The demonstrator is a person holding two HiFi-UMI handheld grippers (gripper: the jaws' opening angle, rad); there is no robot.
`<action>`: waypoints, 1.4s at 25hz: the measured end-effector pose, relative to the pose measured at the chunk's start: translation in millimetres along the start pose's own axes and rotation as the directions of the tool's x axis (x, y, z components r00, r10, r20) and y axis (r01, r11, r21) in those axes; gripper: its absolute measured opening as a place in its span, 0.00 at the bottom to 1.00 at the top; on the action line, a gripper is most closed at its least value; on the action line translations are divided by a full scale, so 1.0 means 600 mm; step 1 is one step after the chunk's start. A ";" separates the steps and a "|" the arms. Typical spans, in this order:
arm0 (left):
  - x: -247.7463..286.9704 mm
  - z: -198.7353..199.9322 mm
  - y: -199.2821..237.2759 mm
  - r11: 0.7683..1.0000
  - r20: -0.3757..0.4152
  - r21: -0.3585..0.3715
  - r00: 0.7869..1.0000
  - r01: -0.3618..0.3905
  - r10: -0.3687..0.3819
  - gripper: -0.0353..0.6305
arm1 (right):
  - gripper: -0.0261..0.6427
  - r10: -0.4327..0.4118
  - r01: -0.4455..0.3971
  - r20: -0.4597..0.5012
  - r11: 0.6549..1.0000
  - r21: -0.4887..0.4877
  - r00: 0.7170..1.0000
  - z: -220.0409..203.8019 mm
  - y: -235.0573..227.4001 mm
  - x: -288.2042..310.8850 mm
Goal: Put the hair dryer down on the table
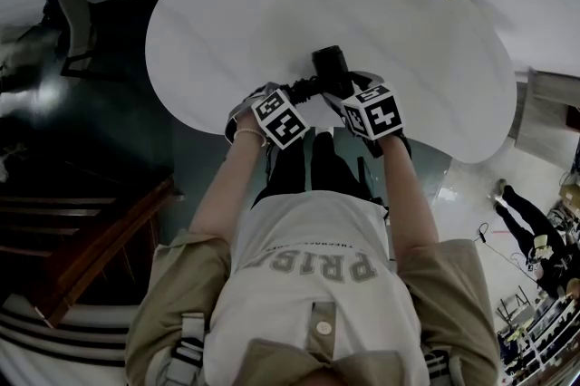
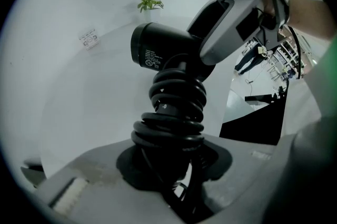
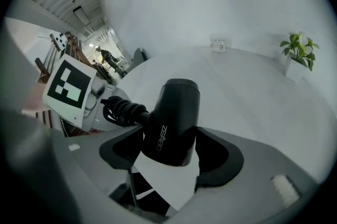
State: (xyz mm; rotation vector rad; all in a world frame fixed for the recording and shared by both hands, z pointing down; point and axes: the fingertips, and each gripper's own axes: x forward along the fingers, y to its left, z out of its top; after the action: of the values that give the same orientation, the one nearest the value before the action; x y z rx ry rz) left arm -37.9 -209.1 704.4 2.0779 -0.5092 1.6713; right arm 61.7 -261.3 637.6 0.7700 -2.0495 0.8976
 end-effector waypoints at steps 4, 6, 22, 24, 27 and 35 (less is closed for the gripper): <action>0.003 -0.004 0.000 1.000 -0.019 0.012 1.000 0.000 0.000 0.26 | 0.51 0.003 -0.003 -0.015 1.000 0.022 1.000 -0.008 0.000 0.006; 0.006 -0.006 -0.001 1.000 -0.031 0.017 1.000 0.003 -0.003 0.26 | 0.51 0.003 -0.003 -0.026 0.999 0.033 1.000 -0.011 -0.001 0.009; 0.017 -0.017 -0.012 0.996 -0.077 -0.028 0.994 0.079 -0.081 0.26 | 0.51 0.004 -0.001 -0.070 0.999 0.048 0.998 -0.017 -0.003 0.024; 0.018 -0.019 -0.015 0.995 -0.080 -0.039 0.992 0.096 -0.099 0.26 | 0.50 -0.009 0.012 -0.069 0.999 0.035 0.998 -0.016 -0.002 0.025; 0.018 -0.021 -0.016 0.994 -0.083 -0.043 0.991 0.105 -0.109 0.26 | 0.51 -0.020 0.022 -0.075 1.000 0.018 0.997 -0.014 0.000 0.026; 0.019 -0.021 -0.015 0.993 -0.083 -0.043 0.990 0.110 -0.113 0.26 | 0.52 -0.008 0.013 -0.112 0.999 0.041 0.994 -0.016 -0.003 0.031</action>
State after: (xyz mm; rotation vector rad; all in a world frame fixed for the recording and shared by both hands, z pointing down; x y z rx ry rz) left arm -41.0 -194.8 716.8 1.9611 -0.3879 1.6641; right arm 56.9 -258.7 657.6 0.7356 -1.9329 0.9594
